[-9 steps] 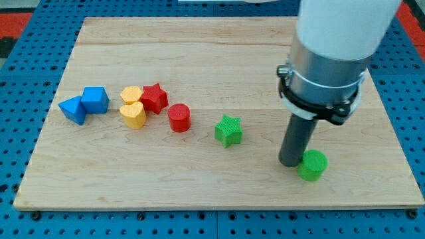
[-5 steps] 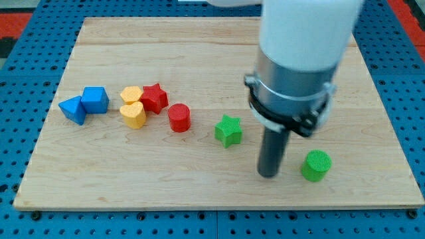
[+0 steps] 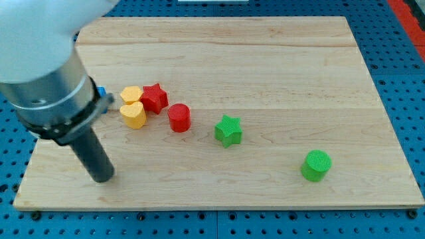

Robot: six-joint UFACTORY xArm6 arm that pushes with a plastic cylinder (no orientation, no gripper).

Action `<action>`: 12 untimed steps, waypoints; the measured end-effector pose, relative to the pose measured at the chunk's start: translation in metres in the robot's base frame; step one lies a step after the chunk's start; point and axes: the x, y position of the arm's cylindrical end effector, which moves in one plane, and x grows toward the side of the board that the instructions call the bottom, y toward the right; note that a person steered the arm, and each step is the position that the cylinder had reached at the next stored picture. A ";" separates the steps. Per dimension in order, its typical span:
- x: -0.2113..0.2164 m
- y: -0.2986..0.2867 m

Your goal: Slide the green star to the green circle

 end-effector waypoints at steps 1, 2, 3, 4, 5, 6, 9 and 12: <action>-0.021 0.009; -0.027 0.080; -0.068 0.115; -0.072 0.185; -0.073 0.215; -0.078 0.214; -0.052 0.236; -0.068 0.186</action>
